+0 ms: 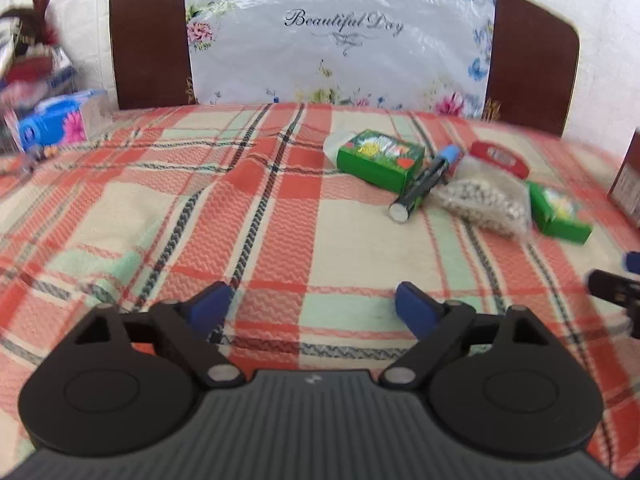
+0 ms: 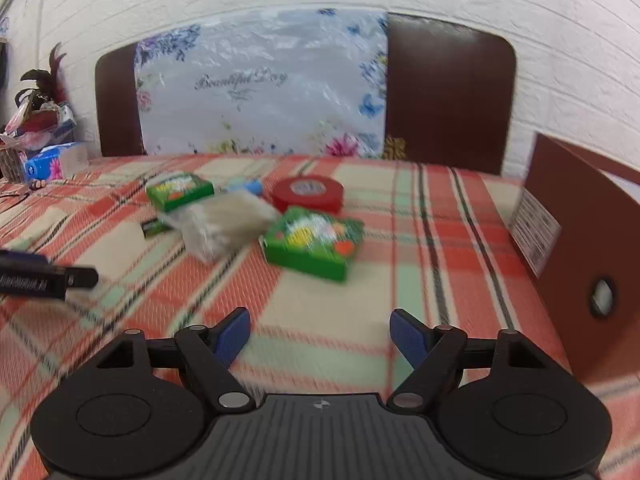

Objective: Organize objects
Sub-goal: 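Pick up the small green box with both tools and drop it in the box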

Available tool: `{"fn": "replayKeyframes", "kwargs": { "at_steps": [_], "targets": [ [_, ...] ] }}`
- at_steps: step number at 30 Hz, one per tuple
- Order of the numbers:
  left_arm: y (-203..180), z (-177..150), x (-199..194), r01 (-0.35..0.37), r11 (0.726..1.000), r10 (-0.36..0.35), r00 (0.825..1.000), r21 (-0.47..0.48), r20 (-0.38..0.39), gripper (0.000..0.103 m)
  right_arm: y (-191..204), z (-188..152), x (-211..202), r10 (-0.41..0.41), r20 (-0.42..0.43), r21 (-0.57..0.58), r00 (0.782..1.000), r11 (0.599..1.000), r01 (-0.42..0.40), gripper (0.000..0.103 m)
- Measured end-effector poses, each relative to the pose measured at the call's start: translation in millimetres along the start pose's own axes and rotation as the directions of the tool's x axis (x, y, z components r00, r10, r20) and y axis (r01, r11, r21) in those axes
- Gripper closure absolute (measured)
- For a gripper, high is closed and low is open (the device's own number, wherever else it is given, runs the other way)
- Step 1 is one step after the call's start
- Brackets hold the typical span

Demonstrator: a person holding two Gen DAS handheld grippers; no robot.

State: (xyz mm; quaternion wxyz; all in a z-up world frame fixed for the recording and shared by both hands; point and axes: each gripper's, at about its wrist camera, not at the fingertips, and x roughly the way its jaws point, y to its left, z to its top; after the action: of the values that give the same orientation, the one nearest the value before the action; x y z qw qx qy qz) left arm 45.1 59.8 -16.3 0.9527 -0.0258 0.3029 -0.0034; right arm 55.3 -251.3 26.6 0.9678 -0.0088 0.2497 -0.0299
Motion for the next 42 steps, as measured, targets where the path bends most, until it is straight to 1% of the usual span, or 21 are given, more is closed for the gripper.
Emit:
{"fn": "replayKeyframes", "kwargs": {
  "at_steps": [3,7,8,9,10,12,14,18,23,28,29,30,31,33,35,36,37,38,40,41,42],
  "targets": [
    [-6,0,1,-0.005,0.999,0.005,1.0,0.037,0.008,0.01,7,15,23,-0.014,0.003,-0.008,1.0,1.0,0.014,0.028],
    [-2,0,1,0.025,0.999,-0.025,1.0,0.02,0.008,0.008,5,23,56,-0.044,-0.058,0.024,0.997,0.999,0.045,0.028],
    [-2,0,2,0.028,0.999,-0.028,1.0,0.019,0.008,0.008,1,24,61,-0.038,-0.071,0.046,0.997,0.998,0.041,0.028],
    [-3,0,2,0.03,0.999,-0.031,1.0,0.019,0.007,0.007,-3,24,62,-0.031,-0.071,0.067,0.997,0.997,0.036,0.031],
    [-3,0,3,0.033,0.999,-0.034,0.999,0.019,0.007,0.007,-5,23,62,-0.029,-0.069,0.079,0.997,0.996,0.034,0.038],
    [-2,0,3,0.037,0.999,-0.038,0.999,0.018,0.006,0.006,-6,20,58,-0.037,-0.061,0.09,0.997,0.995,0.042,0.043],
    [-2,0,3,0.036,0.999,-0.036,0.999,0.019,0.005,0.006,-6,17,52,-0.042,-0.062,0.094,0.997,0.994,0.047,0.044],
    [-3,0,3,0.031,0.999,-0.031,1.0,0.029,0.002,0.006,-1,2,24,-0.026,-0.071,0.064,0.997,0.997,0.031,0.044],
    [-7,0,3,0.015,0.998,-0.014,1.0,0.054,-0.004,0.005,1,-31,-32,-0.011,-0.075,0.022,0.997,1.0,0.013,0.044],
    [-16,3,-1,-0.031,0.997,0.034,0.999,0.072,-0.04,0.005,3,-58,-77,-0.043,-0.059,0.009,0.997,0.999,0.044,0.043],
    [-19,4,-4,-0.018,0.998,0.021,0.998,0.052,-0.065,0.006,4,-60,-82,-0.049,-0.055,0.014,0.997,0.999,0.05,0.042],
    [-23,7,-8,0.026,0.999,-0.024,0.995,0.026,-0.096,0.006,3,-63,-84,-0.049,-0.049,0.02,0.998,0.999,0.05,0.041],
    [-30,8,-13,0.078,0.997,-0.076,0.99,0.009,-0.115,0.007,1,-65,-86,-0.047,-0.042,0.023,0.998,0.999,0.048,0.04],
    [-53,12,-27,0.198,0.98,-0.195,0.97,0.01,-0.144,0.008,2,-63,-84,-0.046,-0.043,0.029,0.998,0.998,0.047,0.04],
    [-83,16,-42,0.295,0.955,-0.283,0.941,0.041,-0.183,0.009,3,-63,-83,-0.046,-0.042,0.032,0.998,0.998,0.047,0.04],
    [-98,17,-47,0.338,0.94,-0.32,0.923,0.053,-0.214,0.009,3,-63,-84,-0.044,-0.041,0.031,0.998,0.998,0.046,0.037],
    [-111,16,-50,0.371,0.927,-0.346,0.905,0.061,-0.248,0.009,2,-64,-86,-0.044,-0.039,0.032,0.998,0.998,0.046,0.033],
    [-123,15,-51,0.395,0.916,-0.362,0.887,0.067,-0.288,0.009,2,-65,-86,-0.043,-0.038,0.036,0.998,0.998,0.044,0.032],
    [-141,10,-46,0.419,0.907,-0.375,0.855,0.051,-0.359,0.013,0,-66,-87,-0.036,-0.033,0.044,0.999,0.998,0.037,0.031],
    [-147,7,-40,0.433,0.901,-0.39,0.834,0.025,-0.392,0.015,-1,-66,-86,-0.033,-0.033,0.046,0.999,0.998,0.034,0.031],
    [-151,4,-35,0.443,0.896,-0.404,0.813,-0.004,-0.42,0.017,-1,-66,-86,-0.029,-0.031,0.045,0.999,0.999,0.03,0.035]
  ]
}}
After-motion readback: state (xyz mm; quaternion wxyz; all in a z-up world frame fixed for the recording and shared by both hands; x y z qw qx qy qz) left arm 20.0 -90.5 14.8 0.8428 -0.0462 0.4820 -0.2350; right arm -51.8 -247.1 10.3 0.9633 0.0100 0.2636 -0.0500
